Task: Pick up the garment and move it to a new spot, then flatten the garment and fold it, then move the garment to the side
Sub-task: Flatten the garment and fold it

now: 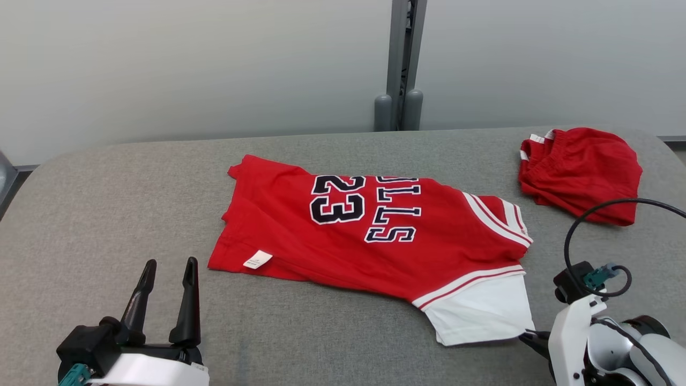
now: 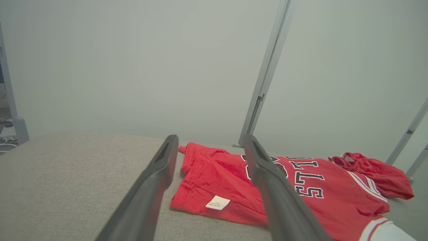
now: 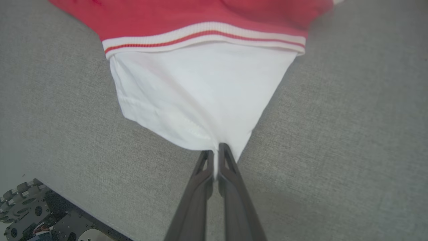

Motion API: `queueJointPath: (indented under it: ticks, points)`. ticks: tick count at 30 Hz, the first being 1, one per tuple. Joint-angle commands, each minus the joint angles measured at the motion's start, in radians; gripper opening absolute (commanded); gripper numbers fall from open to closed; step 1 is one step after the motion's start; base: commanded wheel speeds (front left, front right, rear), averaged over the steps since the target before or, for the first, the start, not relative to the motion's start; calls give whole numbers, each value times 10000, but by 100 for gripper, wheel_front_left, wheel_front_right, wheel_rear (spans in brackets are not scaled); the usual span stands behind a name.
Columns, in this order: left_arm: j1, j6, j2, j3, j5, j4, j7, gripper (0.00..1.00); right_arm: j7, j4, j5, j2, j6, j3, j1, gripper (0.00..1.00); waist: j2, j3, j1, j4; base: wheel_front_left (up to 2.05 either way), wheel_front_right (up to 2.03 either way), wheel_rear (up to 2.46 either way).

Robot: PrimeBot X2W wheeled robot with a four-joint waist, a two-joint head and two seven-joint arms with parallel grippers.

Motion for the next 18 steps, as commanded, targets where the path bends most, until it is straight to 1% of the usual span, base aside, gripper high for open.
queueJointPath:
  ticks: [1, 6, 9, 14, 15, 16, 17, 18]
  points:
    - [84, -12, 34, 21, 28, 7, -43, 100, 86, -67, -21, -97, 3, -106, 190, 0, -1, -26, 0, -126, 0, 0, 0]
    - [100, -14, 42, 38, 43, 36, -43, 100, 424, -610, -481, -204, 4, -974, 926, 0, -1, -55, 0, -309, 0, 0, 0]
    - [71, -22, 34, -1, 45, 74, -43, 100, 618, -793, -729, -115, 3, -1562, 1371, 0, -1, -66, 0, -338, 0, 0, 0]
    - [7, -41, 64, -68, 7, 130, -43, 100, 894, -1152, -1212, 255, 3, -2423, 2017, 0, -1, -59, 0, -313, 0, 0, 0]
    - [-5, -44, 76, -77, 0, 138, -43, 100, 922, -1273, -1290, 344, 4, -2559, 2125, 25, -1, -56, 0, -305, 0, 0, 0]
    - [-12, -47, 93, -81, -8, 145, -43, 100, 981, -1363, -1367, 429, 3, -2716, 2227, 55, -1, -53, 0, -296, 0, 0, 0]
    - [-15, -48, 110, -79, -18, 150, -43, 100, 1014, -1470, -1448, 506, 4, -2843, 2333, 100, -1, -49, 0, -290, 0, 0, 0]
    - [-21, -50, 123, -78, -24, 153, -43, 100, 1047, -1590, -1541, 580, 3, -2977, 2417, 100, -1, -43, 0, -285, 0, 0, 0]
